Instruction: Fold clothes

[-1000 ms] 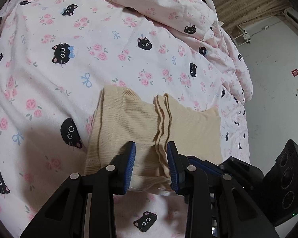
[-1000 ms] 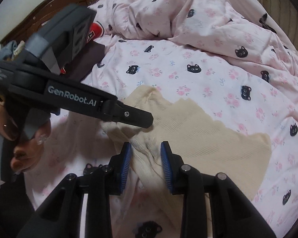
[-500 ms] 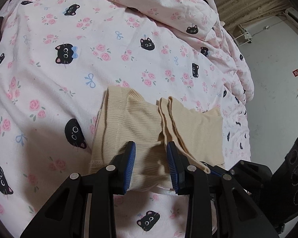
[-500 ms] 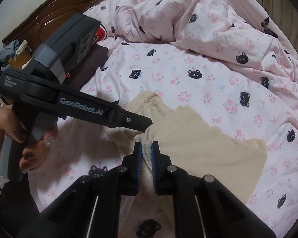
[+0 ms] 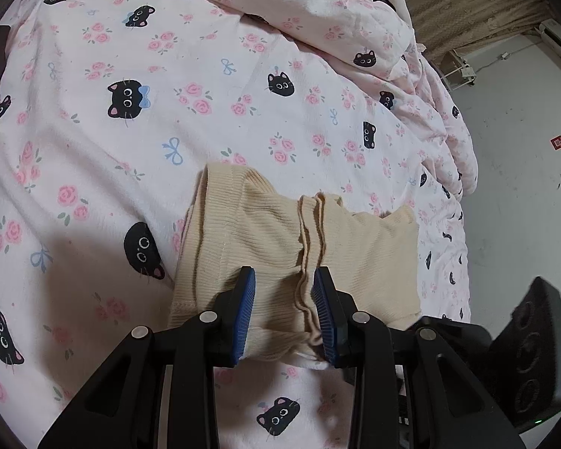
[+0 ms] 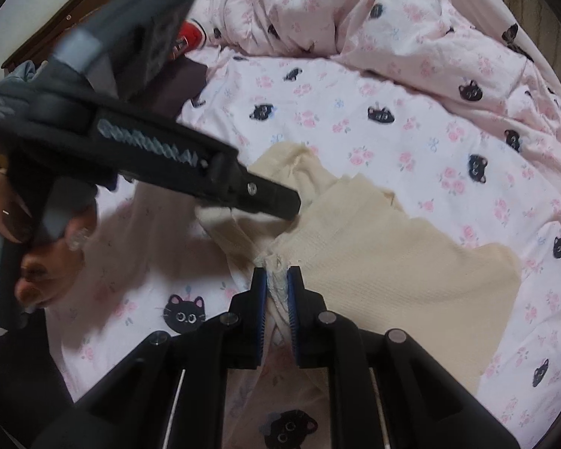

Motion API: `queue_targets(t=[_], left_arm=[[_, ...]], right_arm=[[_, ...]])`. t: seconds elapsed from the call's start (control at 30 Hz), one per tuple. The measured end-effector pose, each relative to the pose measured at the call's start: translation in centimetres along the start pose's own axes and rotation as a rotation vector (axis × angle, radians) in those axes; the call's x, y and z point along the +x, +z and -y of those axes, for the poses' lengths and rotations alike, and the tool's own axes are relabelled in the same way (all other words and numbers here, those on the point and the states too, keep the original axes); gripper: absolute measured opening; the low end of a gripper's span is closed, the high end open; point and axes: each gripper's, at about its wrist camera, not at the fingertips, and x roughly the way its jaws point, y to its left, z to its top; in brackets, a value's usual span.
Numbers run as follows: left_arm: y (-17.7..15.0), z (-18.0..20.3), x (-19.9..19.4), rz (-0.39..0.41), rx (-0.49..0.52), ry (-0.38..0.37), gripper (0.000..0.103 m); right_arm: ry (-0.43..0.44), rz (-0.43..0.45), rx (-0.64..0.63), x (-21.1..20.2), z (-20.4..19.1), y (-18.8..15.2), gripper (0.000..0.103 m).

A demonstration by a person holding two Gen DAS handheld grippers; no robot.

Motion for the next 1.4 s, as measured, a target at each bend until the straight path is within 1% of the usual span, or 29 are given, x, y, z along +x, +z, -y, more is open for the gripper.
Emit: queue_targets(t=[0.13,0.2,0.23,0.33,0.4,0.53,0.57,0.6,0.63,0.67,0.7,0.73,0.77,0.8,0.93,1.03,1.17,1.27,1.33,1.37,1.4], left_arm=[[0.0,-0.1,-0.1,0.002,-0.001,0.000,0.028],[0.0,-0.1,-0.1,0.004,-0.004,-0.002,0.028],[0.1,-0.1,-0.2,0.005,-0.005,-0.003,0.028],[0.2,0.0,-0.2,0.008,-0.005,-0.005,0.028],[0.2,0.1,-0.3,0.011,-0.003,-0.009,0.028],[0.2,0.6,-0.7,0.029,0.010,-0.022,0.029],[0.2,0.9,-0.8,0.035,0.019,-0.025,0.032],[0.1,1.1,-0.9,0.041,0.029,-0.027,0.035],[0.0,1.5,-1.0,0.048,0.042,-0.029,0.041],[-0.1,1.9,-1.1,0.055,0.057,-0.028,0.045],[-0.2,2.2,-1.1,0.059,0.071,-0.026,0.045],[-0.3,2.5,-1.1,0.061,0.085,-0.019,0.045],[-0.4,2.8,-1.0,0.064,0.098,-0.009,0.045],[-0.5,3.0,-0.9,0.067,0.109,0.003,0.046],[-0.7,3.4,-0.6,0.083,0.130,0.049,0.046],[-0.8,3.4,-0.3,0.098,0.133,0.077,0.046],[-0.9,3.3,0.6,0.102,0.134,0.111,0.046],[-1.1,3.6,1.3,0.097,0.155,0.150,0.046],[-1.3,4.0,1.7,0.098,0.181,0.183,0.046],[-1.4,4.2,1.9,0.098,0.192,0.197,0.046],[-1.5,4.3,2.0,0.098,0.201,0.209,0.046]], right_arm=[[-0.002,-0.003,-0.002,0.3,-0.1,-0.3,0.014],[0.002,0.006,0.001,-0.1,0.0,-0.3,0.021],[0.004,0.012,0.004,-0.4,0.1,-0.3,0.022],[0.009,0.026,0.011,-1.3,0.3,-0.2,0.030],[0.003,0.041,0.014,-2.1,0.4,-0.2,0.038],[-0.015,0.063,0.027,-4.0,1.1,-0.6,0.043],[-0.023,0.066,0.036,-4.5,1.4,-0.9,0.047],[-0.032,0.069,0.048,-5.0,1.9,-1.2,0.055],[-0.041,0.076,0.063,-5.5,2.4,-1.5,0.058],[-0.049,0.083,0.081,-6.0,3.1,-1.8,0.064],[-0.052,0.093,0.104,-6.5,3.8,-2.2,0.070],[-0.050,0.101,0.133,-6.9,4.7,-2.7,0.073],[-0.047,0.109,0.172,-7.1,5.8,-3.1,0.077],[-0.043,0.115,0.212,-7.3,6.9,-3.6,0.079],[-0.005,0.119,0.386,-7.0,11.3,-5.7,0.079],[0.057,0.130,0.488,-5.8,13.6,-7.1,0.079],[0.158,0.114,0.631,-3.5,16.2,-8.6,0.079],[0.220,0.127,0.691,-2.6,17.2,-9.0,0.078],[0.247,0.132,0.714,-2.2,17.6,-9.1,0.070],[0.259,0.131,0.722,-2.1,17.7,-9.1,0.060],[0.274,0.127,0.730,-1.8,17.8,-9.1,0.054]])
